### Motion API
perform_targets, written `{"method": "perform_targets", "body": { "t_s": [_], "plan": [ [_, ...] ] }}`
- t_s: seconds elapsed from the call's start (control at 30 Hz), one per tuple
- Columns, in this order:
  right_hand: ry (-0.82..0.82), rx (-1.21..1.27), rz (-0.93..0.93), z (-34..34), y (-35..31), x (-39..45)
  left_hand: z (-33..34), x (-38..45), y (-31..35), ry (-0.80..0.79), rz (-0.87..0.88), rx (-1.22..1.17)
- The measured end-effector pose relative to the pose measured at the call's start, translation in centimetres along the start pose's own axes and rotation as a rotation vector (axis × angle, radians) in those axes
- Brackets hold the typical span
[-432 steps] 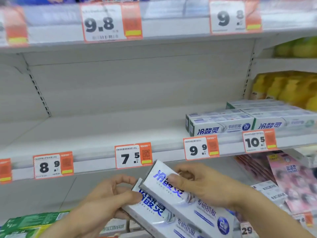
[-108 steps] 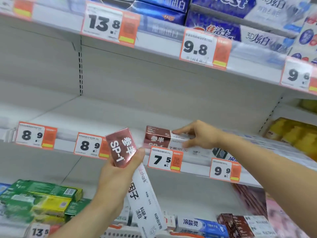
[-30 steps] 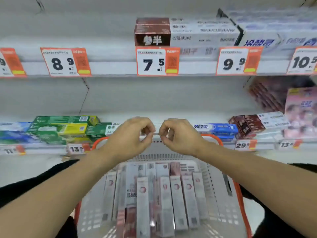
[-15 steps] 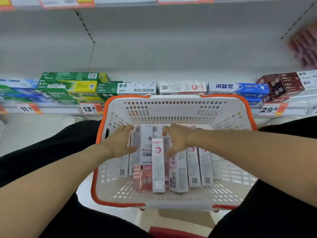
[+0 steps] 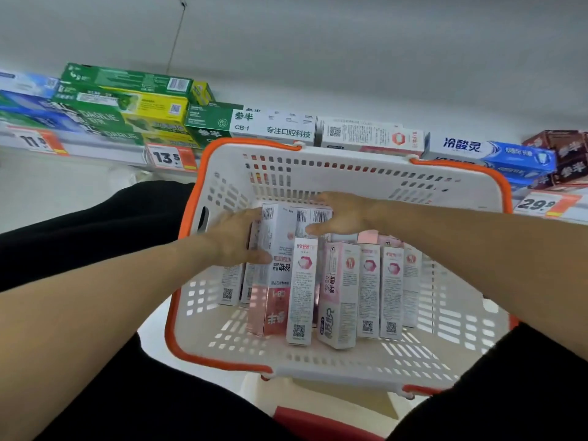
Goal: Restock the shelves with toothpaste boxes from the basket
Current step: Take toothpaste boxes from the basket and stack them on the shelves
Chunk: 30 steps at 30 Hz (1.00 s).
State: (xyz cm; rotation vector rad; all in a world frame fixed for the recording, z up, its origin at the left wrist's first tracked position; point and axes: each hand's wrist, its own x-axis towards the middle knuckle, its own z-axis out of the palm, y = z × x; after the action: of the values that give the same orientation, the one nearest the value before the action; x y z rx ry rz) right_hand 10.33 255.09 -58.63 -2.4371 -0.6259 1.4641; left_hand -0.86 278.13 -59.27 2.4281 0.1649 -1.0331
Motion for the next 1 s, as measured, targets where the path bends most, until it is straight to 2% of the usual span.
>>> {"method": "perform_targets", "body": {
  "t_s": [0.1, 0.2, 0.3, 0.43, 0.53, 0.6, 0.67, 0.73, 0.8, 0.9, 1.0],
  "plan": [
    [-0.067, -0.011, 0.047, 0.0, -0.2, 1.1, -0.3, -0.2, 0.7, 0.015, -0.043, -0.043],
    [-0.043, -0.093, 0.028, 0.0, -1.2, 1.2, -0.4, -0.4, 2.3, 0.101, -0.095, -0.150],
    [-0.014, -0.150, 0.012, -0.2, -1.3, 1.1, 0.5, -0.7, 4.5, 0.039, -0.101, -0.369],
    [-0.022, -0.192, -0.004, 0.3, -0.3, 0.4, 1.4, -0.8, 5.9, 0.054, -0.124, -0.374],
    [0.004, -0.168, -0.026, 0.4, 0.1, -0.7, -0.2, -0.9, 5.6, 0.008, -0.139, -0.521],
    [0.110, -0.063, -0.056, -0.3, -0.1, -1.6, -1.9, -1.3, 5.5, -0.025, -0.119, -0.635],
    [0.179, 0.242, -0.087, -1.3, -0.7, -2.7, -3.4, -1.7, 5.7, -0.063, -0.074, -0.747],
    [0.070, 0.659, -0.107, -2.4, -1.0, -4.1, -4.4, -1.9, 6.1, -0.136, -0.001, -0.843],
    [0.008, 0.886, -0.141, -3.3, -0.8, -5.6, -4.9, -2.0, 6.9, -0.214, 0.075, -0.867],
    [0.085, 1.036, -0.135, -3.7, 0.5, -7.5, -4.9, -1.9, 9.0, -0.285, 0.161, -0.787],
    [0.128, 0.998, -0.121, -3.7, 2.6, -8.9, -4.2, -2.0, 11.4, -0.298, 0.187, -0.756]
  ]
}}
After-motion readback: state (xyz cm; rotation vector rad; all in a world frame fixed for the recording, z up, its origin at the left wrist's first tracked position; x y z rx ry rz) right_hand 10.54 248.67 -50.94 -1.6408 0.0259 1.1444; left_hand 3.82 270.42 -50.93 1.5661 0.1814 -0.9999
